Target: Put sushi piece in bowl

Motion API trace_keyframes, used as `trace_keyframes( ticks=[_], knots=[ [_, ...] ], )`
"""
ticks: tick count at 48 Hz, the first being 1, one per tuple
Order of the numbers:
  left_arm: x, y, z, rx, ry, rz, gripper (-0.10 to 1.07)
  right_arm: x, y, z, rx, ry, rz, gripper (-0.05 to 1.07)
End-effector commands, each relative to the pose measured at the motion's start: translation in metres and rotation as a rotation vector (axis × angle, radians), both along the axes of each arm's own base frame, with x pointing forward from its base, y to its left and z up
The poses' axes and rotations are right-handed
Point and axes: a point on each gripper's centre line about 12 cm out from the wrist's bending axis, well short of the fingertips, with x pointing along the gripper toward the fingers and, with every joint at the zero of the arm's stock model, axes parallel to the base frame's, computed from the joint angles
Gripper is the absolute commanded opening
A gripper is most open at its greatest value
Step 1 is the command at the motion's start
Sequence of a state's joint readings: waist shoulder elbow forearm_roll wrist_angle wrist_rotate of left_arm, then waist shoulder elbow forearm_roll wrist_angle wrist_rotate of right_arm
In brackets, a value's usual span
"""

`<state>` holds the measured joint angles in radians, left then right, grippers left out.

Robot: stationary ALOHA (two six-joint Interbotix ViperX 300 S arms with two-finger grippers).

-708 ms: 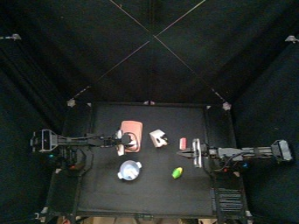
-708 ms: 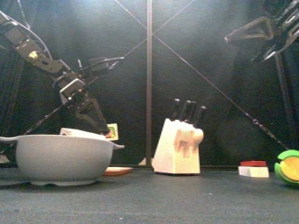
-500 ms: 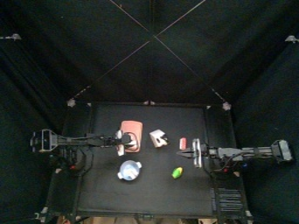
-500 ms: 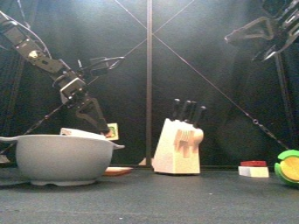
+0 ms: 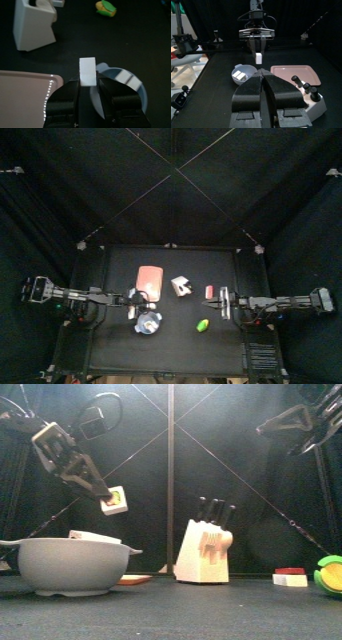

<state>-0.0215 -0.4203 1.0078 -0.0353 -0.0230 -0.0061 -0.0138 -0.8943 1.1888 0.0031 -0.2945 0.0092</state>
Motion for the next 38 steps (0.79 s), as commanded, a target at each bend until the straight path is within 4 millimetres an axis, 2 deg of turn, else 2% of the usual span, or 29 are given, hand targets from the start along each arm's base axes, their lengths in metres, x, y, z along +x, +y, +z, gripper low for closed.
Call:
trace_keyframes(
  ticks=[1,17,24,31,38],
  knots=[
    [-0.004,-0.017,0.009,-0.079,-0.036,-0.011,0.46,0.002,0.0,0.005,0.0,-0.012,0.002,0.01],
    [-0.013,-0.049,-0.011,-0.209,0.049,-0.035,0.46,0.003,0.0,0.005,-0.002,-0.012,0.002,0.01],
    [-0.014,-0.053,-0.022,-0.222,0.093,-0.031,0.48,0.003,0.0,0.005,-0.002,-0.011,0.002,0.01],
    [-0.014,-0.053,-0.028,-0.223,0.112,-0.024,0.57,0.003,0.0,0.004,-0.002,-0.008,0.002,0.01],
    [-0.014,-0.053,-0.027,-0.227,0.111,-0.022,0.72,0.003,0.0,0.004,-0.002,-0.008,0.002,0.01]
  ],
)
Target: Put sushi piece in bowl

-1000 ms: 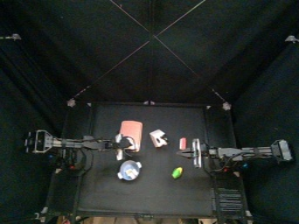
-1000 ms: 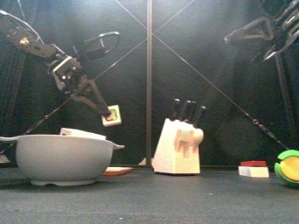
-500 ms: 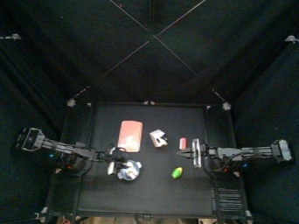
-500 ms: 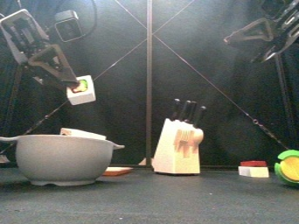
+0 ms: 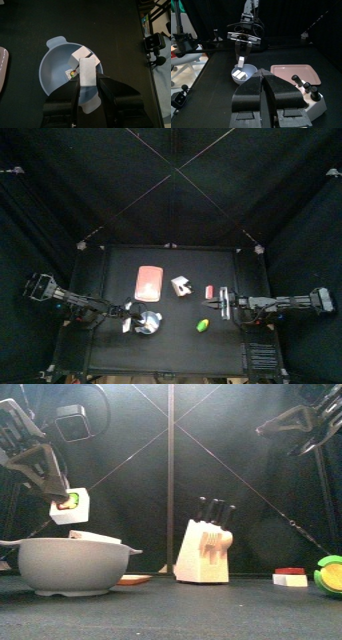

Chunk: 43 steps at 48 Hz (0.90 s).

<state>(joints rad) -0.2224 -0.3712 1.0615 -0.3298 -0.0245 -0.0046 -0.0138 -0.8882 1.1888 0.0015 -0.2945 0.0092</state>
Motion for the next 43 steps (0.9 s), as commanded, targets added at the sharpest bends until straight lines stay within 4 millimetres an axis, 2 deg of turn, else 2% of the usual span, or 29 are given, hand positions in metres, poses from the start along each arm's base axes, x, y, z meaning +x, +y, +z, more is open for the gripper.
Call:
trace_keyframes(
  ticks=[1,12,43],
  knots=[
    [0.0033,-0.0004,0.0042,-0.007,-0.017,0.006,0.74,0.0025,0.0003,0.0053,0.0,-0.014,0.002,0.01],
    [0.0042,-0.0003,0.0052,-0.018,-0.022,0.016,0.9,0.0025,0.0003,0.0053,0.0,-0.014,0.002,0.01],
    [0.0074,0.0007,0.0118,-0.015,-0.066,0.021,0.91,0.0025,0.0005,0.0053,0.004,-0.014,0.002,0.01]
  ],
)
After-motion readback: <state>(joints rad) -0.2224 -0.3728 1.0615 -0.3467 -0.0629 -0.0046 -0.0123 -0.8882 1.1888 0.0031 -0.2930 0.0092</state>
